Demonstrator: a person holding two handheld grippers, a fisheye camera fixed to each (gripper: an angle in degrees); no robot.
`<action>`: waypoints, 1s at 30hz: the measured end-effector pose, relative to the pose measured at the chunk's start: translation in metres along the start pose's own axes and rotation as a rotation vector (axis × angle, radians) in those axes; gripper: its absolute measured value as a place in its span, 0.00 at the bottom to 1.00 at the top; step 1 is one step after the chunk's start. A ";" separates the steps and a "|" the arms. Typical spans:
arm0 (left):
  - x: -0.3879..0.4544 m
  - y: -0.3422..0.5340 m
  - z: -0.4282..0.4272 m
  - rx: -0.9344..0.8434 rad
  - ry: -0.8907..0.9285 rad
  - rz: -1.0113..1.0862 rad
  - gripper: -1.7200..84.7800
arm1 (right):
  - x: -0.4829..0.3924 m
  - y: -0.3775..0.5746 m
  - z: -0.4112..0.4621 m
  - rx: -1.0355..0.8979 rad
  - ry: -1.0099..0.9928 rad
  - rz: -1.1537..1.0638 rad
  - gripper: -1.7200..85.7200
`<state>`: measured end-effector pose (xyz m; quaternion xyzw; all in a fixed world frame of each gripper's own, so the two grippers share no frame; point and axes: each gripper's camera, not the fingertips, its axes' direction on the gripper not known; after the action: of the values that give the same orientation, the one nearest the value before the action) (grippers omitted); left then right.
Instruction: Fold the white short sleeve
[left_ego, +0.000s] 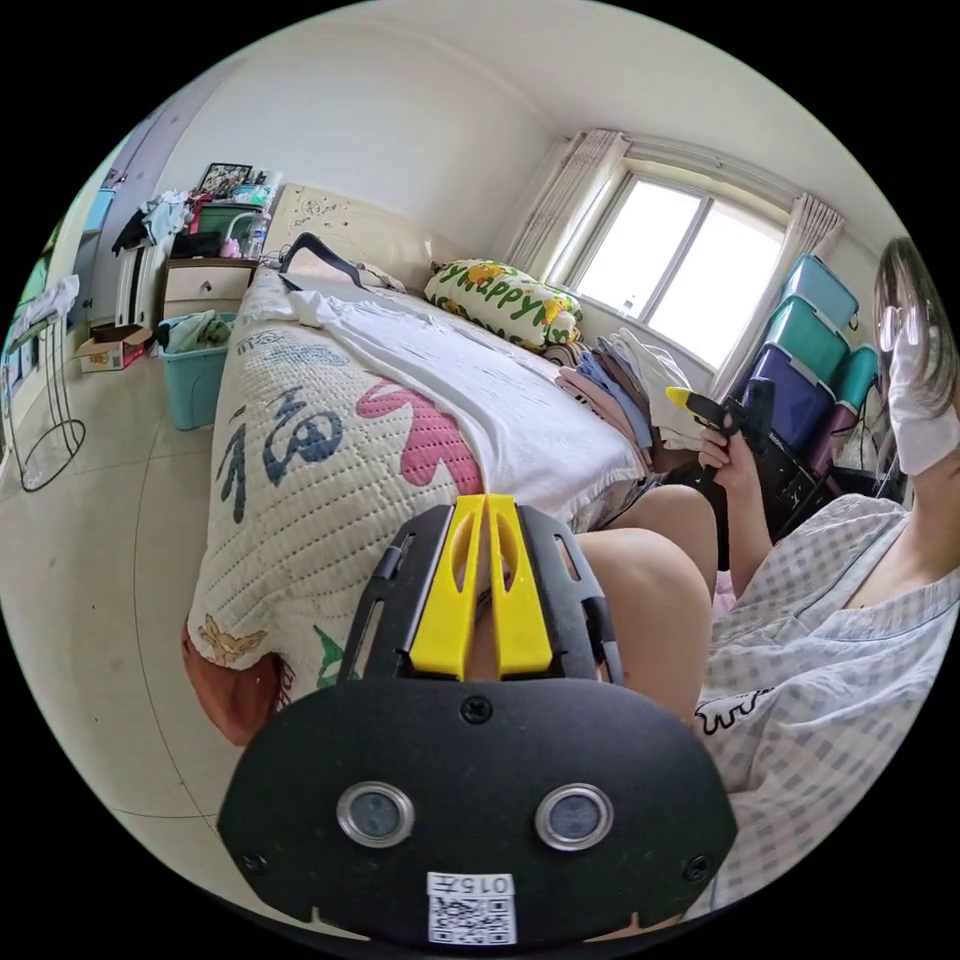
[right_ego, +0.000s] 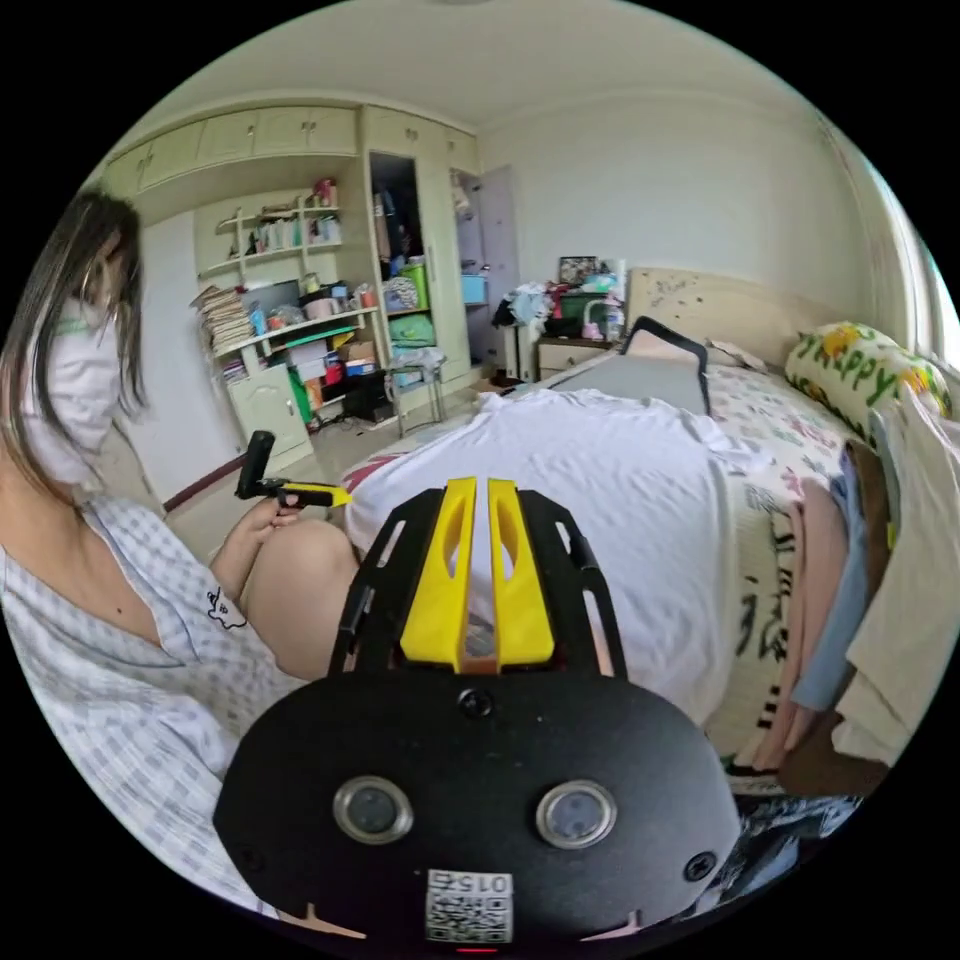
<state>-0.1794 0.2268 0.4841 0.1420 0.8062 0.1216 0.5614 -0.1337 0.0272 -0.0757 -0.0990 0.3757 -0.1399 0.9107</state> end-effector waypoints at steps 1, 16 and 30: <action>0.000 0.001 -0.002 0.000 -0.003 -0.002 0.02 | 0.033 0.008 -0.006 -0.014 0.045 0.081 0.07; 0.000 -0.001 -0.015 -0.018 -0.001 -0.043 0.01 | 0.153 0.081 -0.004 -0.197 0.206 0.331 0.11; 0.006 -0.011 -0.032 -0.022 0.000 -0.058 0.05 | 0.174 0.093 -0.019 -0.214 0.192 0.311 0.07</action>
<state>-0.2126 0.2180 0.4861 0.1121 0.8085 0.1141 0.5663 -0.0122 0.0557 -0.2300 -0.1224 0.4842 0.0345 0.8657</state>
